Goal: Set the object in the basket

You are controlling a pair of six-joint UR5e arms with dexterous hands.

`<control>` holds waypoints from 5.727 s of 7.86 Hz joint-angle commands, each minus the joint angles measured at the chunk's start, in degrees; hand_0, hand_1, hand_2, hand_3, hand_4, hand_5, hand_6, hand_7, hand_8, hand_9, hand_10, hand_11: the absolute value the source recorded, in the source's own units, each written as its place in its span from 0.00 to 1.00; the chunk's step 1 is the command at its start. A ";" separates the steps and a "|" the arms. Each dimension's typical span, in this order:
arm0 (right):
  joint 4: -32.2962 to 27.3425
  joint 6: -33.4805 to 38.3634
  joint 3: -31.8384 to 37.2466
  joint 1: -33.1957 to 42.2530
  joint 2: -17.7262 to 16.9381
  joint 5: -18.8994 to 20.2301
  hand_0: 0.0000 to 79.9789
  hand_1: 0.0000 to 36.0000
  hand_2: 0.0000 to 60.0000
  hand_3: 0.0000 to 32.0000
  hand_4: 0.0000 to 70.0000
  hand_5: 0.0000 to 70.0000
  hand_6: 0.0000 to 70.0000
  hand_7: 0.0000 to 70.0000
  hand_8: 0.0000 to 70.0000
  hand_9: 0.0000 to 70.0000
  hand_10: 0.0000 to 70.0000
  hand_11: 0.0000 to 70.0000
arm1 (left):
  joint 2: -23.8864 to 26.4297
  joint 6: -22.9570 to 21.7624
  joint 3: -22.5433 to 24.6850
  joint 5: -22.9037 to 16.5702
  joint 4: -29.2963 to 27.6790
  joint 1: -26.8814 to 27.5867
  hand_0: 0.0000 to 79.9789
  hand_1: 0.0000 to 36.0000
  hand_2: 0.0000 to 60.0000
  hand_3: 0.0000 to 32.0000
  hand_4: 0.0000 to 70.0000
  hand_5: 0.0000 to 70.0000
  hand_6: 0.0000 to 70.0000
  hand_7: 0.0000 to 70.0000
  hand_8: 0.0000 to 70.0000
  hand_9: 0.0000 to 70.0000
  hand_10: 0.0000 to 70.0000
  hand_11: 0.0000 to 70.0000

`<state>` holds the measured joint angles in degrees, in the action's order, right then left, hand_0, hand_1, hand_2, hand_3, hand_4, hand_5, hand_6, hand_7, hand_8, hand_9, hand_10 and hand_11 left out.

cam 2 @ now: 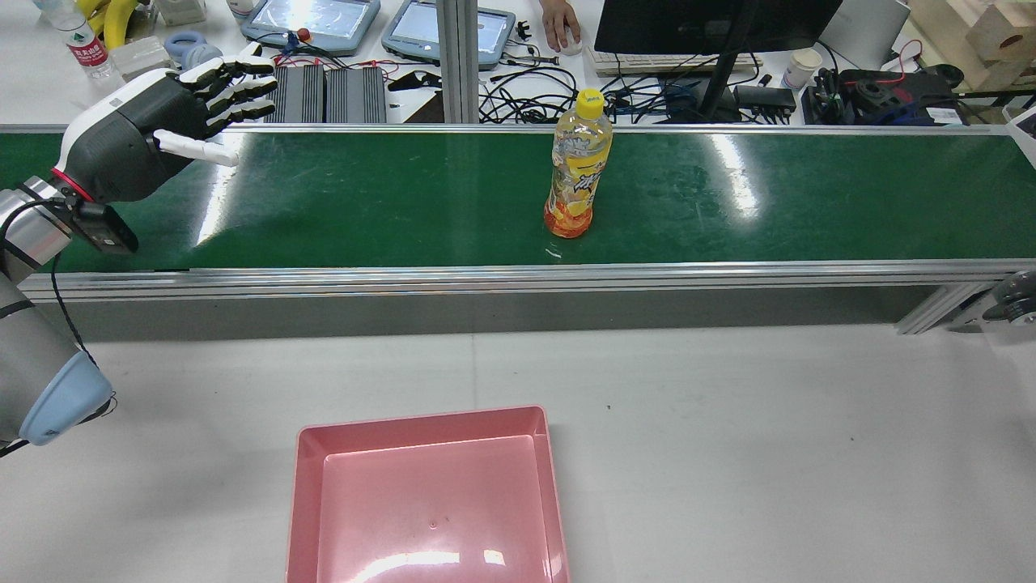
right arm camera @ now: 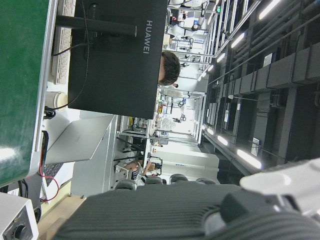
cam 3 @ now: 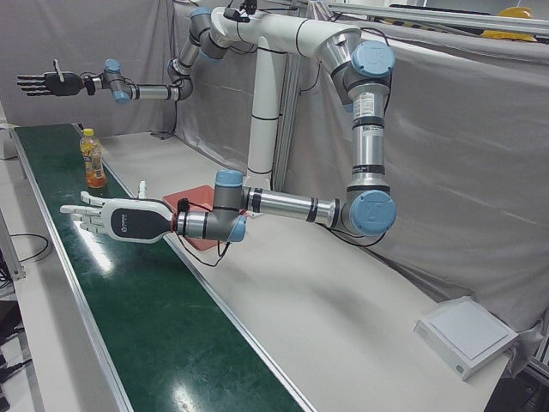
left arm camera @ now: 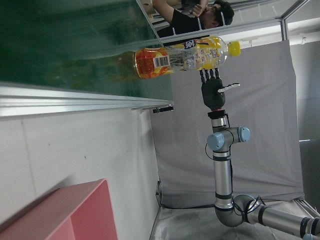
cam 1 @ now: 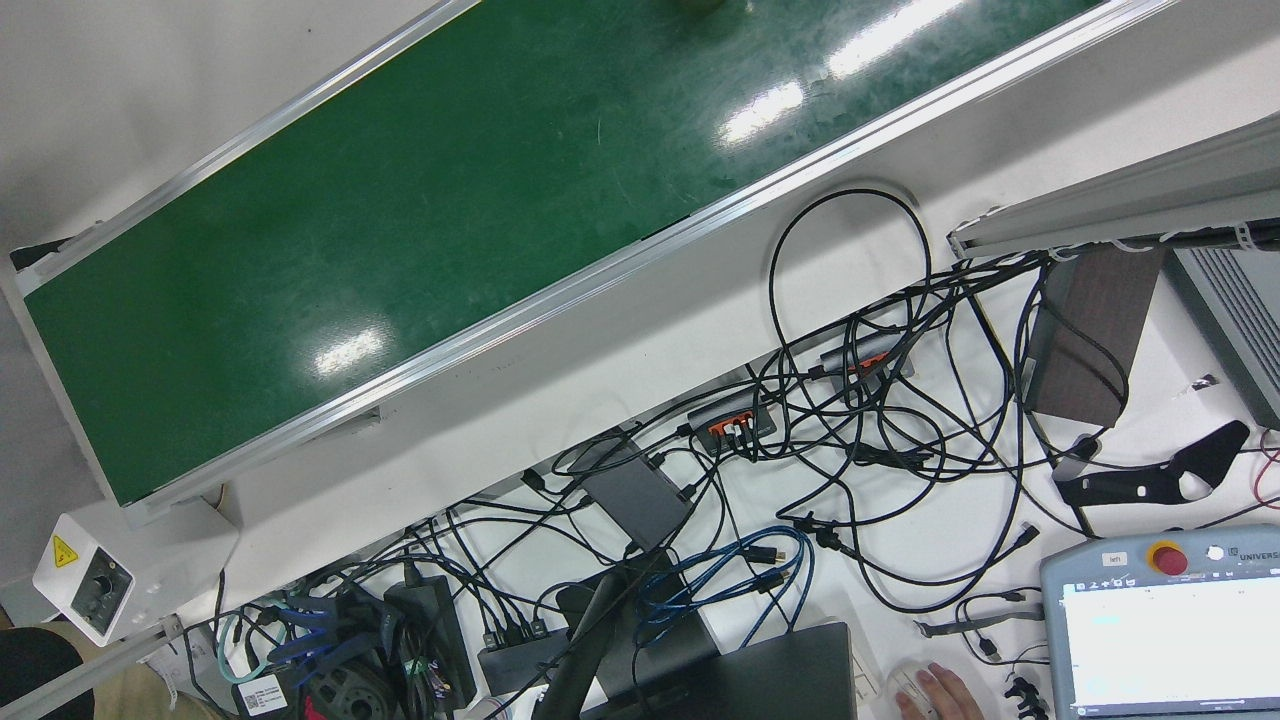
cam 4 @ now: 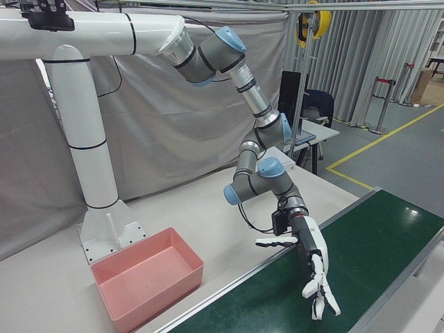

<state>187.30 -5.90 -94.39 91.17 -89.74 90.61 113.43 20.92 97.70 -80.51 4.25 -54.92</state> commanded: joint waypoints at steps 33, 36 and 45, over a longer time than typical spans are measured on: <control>0.00 -0.08 0.08 -0.02 0.00 0.00 0.00 0.00 0.00 0.00 0.00 0.00 0.00 0.00 0.00 0.00 0.00 0.00 | -1.63 -1.84 1.45 0.00 -1.60 0.51 0.69 0.48 0.02 0.04 0.19 0.38 0.03 0.03 0.16 0.16 0.15 0.24; 0.00 -0.08 0.08 -0.02 0.00 0.00 0.00 0.00 0.00 0.00 0.00 0.00 0.00 0.00 0.00 0.00 0.00 0.00 | -3.57 -4.48 1.36 0.18 -3.81 0.86 0.71 0.52 0.01 0.05 0.21 0.31 0.03 0.03 0.14 0.14 0.14 0.23; 0.00 0.01 0.00 -0.02 0.00 0.00 0.00 0.00 0.00 0.00 0.00 0.00 0.00 0.00 0.00 0.00 0.00 0.00 | -3.57 -3.52 1.36 0.18 -2.23 1.04 0.67 0.27 0.00 0.14 0.19 0.35 0.01 0.01 0.14 0.15 0.12 0.20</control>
<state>187.29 -5.90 -94.39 91.17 -89.74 90.62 109.86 17.31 99.17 -80.33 1.56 -53.89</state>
